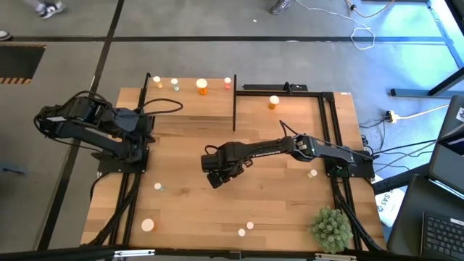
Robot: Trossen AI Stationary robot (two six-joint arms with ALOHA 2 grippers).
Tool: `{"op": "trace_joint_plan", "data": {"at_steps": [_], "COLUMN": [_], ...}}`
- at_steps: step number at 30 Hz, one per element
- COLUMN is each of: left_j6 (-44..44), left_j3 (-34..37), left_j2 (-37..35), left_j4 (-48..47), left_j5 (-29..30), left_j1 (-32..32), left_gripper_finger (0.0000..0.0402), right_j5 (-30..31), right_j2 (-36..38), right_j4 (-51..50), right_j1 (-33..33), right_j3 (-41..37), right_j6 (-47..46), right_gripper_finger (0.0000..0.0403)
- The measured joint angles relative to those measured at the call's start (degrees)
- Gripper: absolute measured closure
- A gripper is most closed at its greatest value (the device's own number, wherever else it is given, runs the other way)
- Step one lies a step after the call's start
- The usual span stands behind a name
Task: Pick and place medicine bottles onto shelf by color
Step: Put the top small red pill bottle on the shelf
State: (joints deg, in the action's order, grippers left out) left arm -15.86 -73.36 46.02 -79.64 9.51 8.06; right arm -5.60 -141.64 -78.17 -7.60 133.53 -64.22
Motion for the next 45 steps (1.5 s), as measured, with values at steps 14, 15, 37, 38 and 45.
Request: {"op": "trace_joint_plan", "data": {"at_steps": [14,15,37,38,45], "left_j6": [0.0,0.0,0.0,0.0,0.0], "left_j3": [0.0,0.0,0.0,0.0,0.0], "left_j2": [0.0,0.0,0.0,0.0,0.0], "left_j4": [0.0,0.0,0.3,0.5,3.1], "left_j5": [0.0,0.0,0.6,0.6,0.8], "left_j1": [0.0,0.0,0.0,0.0,0.0], "left_gripper_finger": [0.0401,0.0401,0.0401,0.0401,0.0401], "right_j5": [-3.6,-3.6,-3.0,-2.9,-1.7], "right_j2": [3.4,4.0,16.3,16.8,20.5], "right_j4": [-4.8,-4.8,-6.0,-6.0,-5.5], "right_j1": [0.0,0.0,3.9,4.4,8.2], "right_j3": [1.5,1.4,1.5,1.5,1.5], "right_j6": [4.4,4.6,14.1,15.2,21.2], "right_gripper_finger": [0.0273,0.0273,0.0273,0.0273,0.0273]}}
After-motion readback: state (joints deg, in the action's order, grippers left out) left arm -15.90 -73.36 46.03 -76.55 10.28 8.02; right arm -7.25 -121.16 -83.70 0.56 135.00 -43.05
